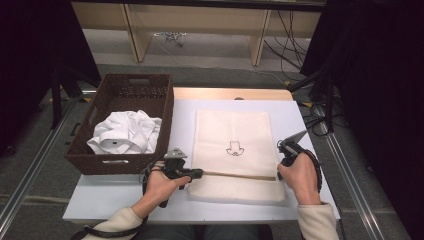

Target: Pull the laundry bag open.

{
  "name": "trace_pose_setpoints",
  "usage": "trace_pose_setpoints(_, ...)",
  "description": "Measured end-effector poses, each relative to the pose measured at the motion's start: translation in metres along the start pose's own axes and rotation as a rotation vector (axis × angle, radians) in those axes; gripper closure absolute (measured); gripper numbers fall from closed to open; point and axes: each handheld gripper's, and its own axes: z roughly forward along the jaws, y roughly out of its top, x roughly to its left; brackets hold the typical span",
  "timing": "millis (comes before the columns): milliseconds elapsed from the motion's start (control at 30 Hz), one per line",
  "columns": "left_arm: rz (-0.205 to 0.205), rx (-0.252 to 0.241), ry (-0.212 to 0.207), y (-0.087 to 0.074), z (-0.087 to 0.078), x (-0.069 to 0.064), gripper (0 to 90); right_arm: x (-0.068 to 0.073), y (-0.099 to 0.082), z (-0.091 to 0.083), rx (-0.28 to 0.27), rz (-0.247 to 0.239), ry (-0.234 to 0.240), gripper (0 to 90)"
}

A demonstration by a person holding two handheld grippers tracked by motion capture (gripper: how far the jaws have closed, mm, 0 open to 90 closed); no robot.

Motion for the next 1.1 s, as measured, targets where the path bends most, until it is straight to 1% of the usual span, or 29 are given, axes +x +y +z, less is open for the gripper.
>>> trace_pose_setpoints(33,0.000,0.000,0.000,0.000,0.000,0.000,86.7,0.000,0.000,0.000,0.000,0.000,0.000,84.3)
trace_pose_setpoints(67,-0.001,-0.003,0.005,-0.001,-0.001,0.001,86.7,0.002,0.000,-0.001,0.012,0.035,0.000,84.3)
trace_pose_setpoints(100,-0.001,-0.003,0.005,-0.001,-0.001,0.001,86.7,0.002,0.000,-0.001,0.012,0.035,0.000,84.3)
trace_pose_setpoints(133,-0.009,-0.009,0.015,-0.002,-0.002,0.002,86.7,0.000,0.000,0.000,0.000,0.005,-0.002,84.3)
trace_pose_setpoints(167,-0.009,-0.009,0.015,-0.002,-0.002,0.002,86.7,0.000,0.000,0.000,0.000,0.005,-0.002,84.3)
trace_pose_setpoints(200,-0.009,-0.002,0.009,-0.003,-0.003,0.003,86.7,0.003,0.000,0.000,0.004,0.042,-0.001,84.3)
trace_pose_setpoints(233,-0.004,0.003,0.012,-0.004,-0.004,0.004,86.7,0.002,0.000,0.000,0.002,0.035,-0.007,84.3)
trace_pose_setpoints(267,-0.005,-0.001,0.021,-0.005,-0.005,0.005,86.8,-0.002,0.001,0.002,0.001,-0.015,0.010,84.3)
trace_pose_setpoints(300,-0.005,-0.001,0.021,-0.005,-0.005,0.005,86.7,-0.002,0.001,0.002,0.001,-0.015,0.010,84.3)
trace_pose_setpoints(333,-0.011,0.003,0.014,-0.005,-0.006,0.007,86.7,-0.001,0.001,0.002,0.011,0.009,0.000,84.3)
trace_pose_setpoints(367,-0.011,0.003,0.014,-0.005,-0.006,0.007,86.7,-0.002,0.001,0.003,0.008,-0.007,0.008,84.4)
trace_pose_setpoints(400,-0.017,-0.004,0.026,-0.007,-0.007,0.007,86.7,-0.003,0.000,0.003,0.022,-0.018,-0.008,84.3)
trace_pose_setpoints(467,-0.011,-0.001,0.032,-0.008,-0.009,0.008,86.7,-0.003,0.000,0.003,0.025,-0.024,-0.008,84.3)
trace_pose_setpoints(500,-0.009,0.005,0.033,-0.008,-0.010,0.009,86.7,-0.002,0.000,0.004,0.030,-0.014,-0.011,84.4)
trace_pose_setpoints(533,-0.009,0.005,0.033,-0.008,-0.010,0.009,86.7,-0.004,0.001,0.004,0.032,-0.027,-0.009,84.3)
trace_pose_setpoints(567,-0.015,0.005,0.026,-0.009,-0.011,0.011,86.7,-0.007,0.001,0.006,0.022,-0.067,-0.006,84.3)
trace_pose_setpoints(600,-0.019,0.008,0.032,-0.010,-0.012,0.013,86.7,-0.004,0.000,0.006,0.034,-0.020,-0.007,84.3)
trace_pose_setpoints(633,-0.020,0.003,0.042,-0.011,-0.013,0.012,86.7,-0.003,0.000,0.006,0.041,-0.007,-0.006,84.3)
trace_pose_setpoints(700,-0.018,0.007,0.040,-0.012,-0.014,0.014,86.7,-0.005,0.001,0.007,0.038,-0.023,-0.006,84.3)
trace_pose_setpoints(733,-0.025,0.006,0.049,-0.013,-0.015,0.015,86.7,-0.003,0.002,0.008,0.032,0.018,0.016,84.3)
trace_pose_setpoints(767,-0.024,0.016,0.044,-0.014,-0.016,0.017,86.7,-0.004,0.002,0.009,0.020,0.008,0.002,84.3)
trace_pose_setpoints(800,-0.031,0.010,0.050,-0.016,-0.015,0.018,86.7,-0.004,0.002,0.010,0.026,0.009,0.010,84.3)
trace_pose_setpoints(867,-0.037,0.014,0.051,-0.018,-0.016,0.019,86.7,-0.004,0.002,0.011,0.029,0.015,0.009,84.3)
trace_pose_setpoints(933,-0.039,0.011,0.057,-0.020,-0.017,0.020,86.7,-0.005,0.002,0.012,0.029,0.022,0.016,84.3)
trace_pose_setpoints(967,-0.035,0.020,0.057,-0.021,-0.019,0.022,86.7,-0.005,0.002,0.013,0.030,0.018,0.018,84.3)
trace_pose_setpoints(1000,-0.042,0.013,0.059,-0.021,-0.019,0.022,86.7,-0.007,0.003,0.013,0.047,0.009,0.023,84.3)
trace_pose_setpoints(1033,-0.042,0.013,0.065,-0.022,-0.019,0.023,86.7,-0.007,0.002,0.014,0.024,0.014,0.024,84.3)
trace_pose_setpoints(1067,-0.045,0.017,0.056,-0.022,-0.020,0.023,86.7,-0.008,0.002,0.013,0.053,-0.005,0.006,84.3)
trace_pose_setpoints(1100,-0.045,0.015,0.057,-0.023,-0.019,0.023,86.7,-0.008,0.002,0.013,0.058,-0.007,0.004,84.3)
